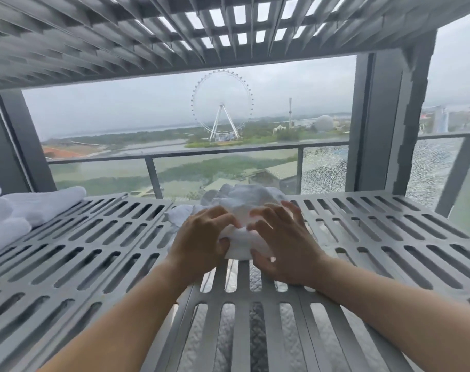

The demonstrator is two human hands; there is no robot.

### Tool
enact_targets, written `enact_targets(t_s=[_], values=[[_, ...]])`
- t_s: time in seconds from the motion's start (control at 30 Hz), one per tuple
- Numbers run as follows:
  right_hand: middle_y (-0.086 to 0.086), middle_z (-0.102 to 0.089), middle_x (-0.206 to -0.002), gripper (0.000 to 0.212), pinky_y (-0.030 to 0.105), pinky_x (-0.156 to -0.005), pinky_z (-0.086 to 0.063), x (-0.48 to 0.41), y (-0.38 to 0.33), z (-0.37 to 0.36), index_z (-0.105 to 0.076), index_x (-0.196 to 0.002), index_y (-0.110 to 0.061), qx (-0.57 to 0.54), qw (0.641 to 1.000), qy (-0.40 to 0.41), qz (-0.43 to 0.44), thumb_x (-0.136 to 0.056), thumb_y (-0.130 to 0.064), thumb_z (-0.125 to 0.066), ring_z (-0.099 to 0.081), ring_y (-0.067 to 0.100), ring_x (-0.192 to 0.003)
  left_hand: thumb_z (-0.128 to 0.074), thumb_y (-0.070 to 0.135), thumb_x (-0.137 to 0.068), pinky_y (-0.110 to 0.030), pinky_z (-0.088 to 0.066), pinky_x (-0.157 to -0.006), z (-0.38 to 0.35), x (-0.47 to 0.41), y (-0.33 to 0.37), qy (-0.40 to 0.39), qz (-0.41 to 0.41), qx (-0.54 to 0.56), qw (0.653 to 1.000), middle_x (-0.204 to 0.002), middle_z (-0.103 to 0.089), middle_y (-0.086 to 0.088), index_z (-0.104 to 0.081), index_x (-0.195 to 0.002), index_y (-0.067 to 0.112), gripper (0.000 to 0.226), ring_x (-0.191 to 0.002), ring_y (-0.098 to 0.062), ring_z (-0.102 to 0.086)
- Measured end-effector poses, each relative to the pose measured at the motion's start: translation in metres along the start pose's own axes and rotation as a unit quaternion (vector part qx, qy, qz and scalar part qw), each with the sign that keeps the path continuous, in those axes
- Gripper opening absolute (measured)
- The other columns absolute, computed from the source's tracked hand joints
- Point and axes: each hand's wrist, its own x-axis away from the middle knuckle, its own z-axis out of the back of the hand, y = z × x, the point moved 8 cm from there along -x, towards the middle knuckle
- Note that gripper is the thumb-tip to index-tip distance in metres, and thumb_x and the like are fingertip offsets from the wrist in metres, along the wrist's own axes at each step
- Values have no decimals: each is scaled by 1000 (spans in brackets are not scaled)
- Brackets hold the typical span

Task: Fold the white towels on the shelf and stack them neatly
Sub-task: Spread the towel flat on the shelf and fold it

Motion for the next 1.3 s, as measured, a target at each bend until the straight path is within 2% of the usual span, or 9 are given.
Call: enact_targets(t_s=[0.07, 0.17, 0.33, 0.47, 0.53, 0.77, 0.9, 1.07, 1.3], values=[[5, -59, -121, 50, 48, -95, -42, 0, -4, -3, -47, -125, -18, -26, 999, -28, 15, -80, -35, -62, -56, 25, -111, -63, 1, -70, -33, -49, -74, 10, 2, 1, 47, -1, 39, 998, -98, -64, 0, -67, -96, 17, 32, -87, -23, -60], [3, -66, -106, 61, 42, -72, -53, -1, -1, -2, -37, -135, -24, -19, 1000, -20, -4, -82, -20, -66, -64, 26, -91, -67, 3, -71, -29, -48, -72, 16, 3, 1, 71, 7, 70, 995, -98, -61, 1, -66, -98, 16, 29, -86, -20, -60], [4, -49, -95, 32, 34, -49, -50, -5, -1, 10, -59, -101, -22, 25, 999, 38, 4, -76, -6, -47, -59, 25, -68, -74, 20, -68, -33, -47, -80, 5, 1, -9, 21, 32, 8, 999, -113, -57, -1, -59, -111, 23, 45, -100, -21, -56], [2, -40, -92, 18, 39, -55, -52, -4, 6, 21, -55, -71, -16, 51, 996, 62, -38, -60, -1, -55, -57, 29, -72, -72, 30, -71, -31, -48, -79, -4, 4, -17, -15, 61, 23, 998, -117, -54, 1, -57, -114, 25, 46, -101, -19, -55], [6, -49, -94, 12, 43, -59, -52, -2, 8, 21, -55, -69, -14, 60, 996, 37, -58, -60, -9, -48, -58, 30, -77, -69, 28, -76, -27, -45, -72, -7, 4, -16, -16, 60, 34, 997, -116, -57, 1, -58, -114, 24, 39, -95, -19, -58], [4, -55, -129, 54, 39, -77, -48, -1, 2, 11, -52, -125, -22, 41, 995, -42, -81, -84, -55, -40, -58, 25, -102, -69, 11, -78, -33, -51, -67, 5, 0, -4, 62, 14, 64, 996, -105, -62, -1, -60, -104, 14, 28, -84, -22, -62], [2, -65, -118, 43, 46, -76, -51, -1, 5, 8, -53, -128, -22, -1, 992, -58, -108, -90, -38, -44, -65, 29, -97, -74, 10, -75, -31, -53, -70, 5, -1, 9, 61, -42, 101, 992, -104, -60, -2, -62, -101, 13, 28, -85, -17, -60], [8, -66, -88, 30, 45, -60, -51, -3, 3, 9, -63, -101, -15, -21, 994, -37, -97, -76, -5, -50, -64, 33, -74, -72, 7, -74, -37, -54, -74, -1, 1, 11, 42, -37, 71, 996, -111, -57, -4, -60, -106, 15, 35, -91, -19, -59], [11, -55, -107, 40, 40, -61, -48, 1, 19, 7, -45, -115, -28, 12, 989, -35, -142, -75, -27, -42, -60, 34, -85, -70, 9, -78, -35, -54, -77, 11, 1, 4, 100, -5, 83, 991, -108, -56, -5, -62, -102, 12, 25, -97, -18, -57]])
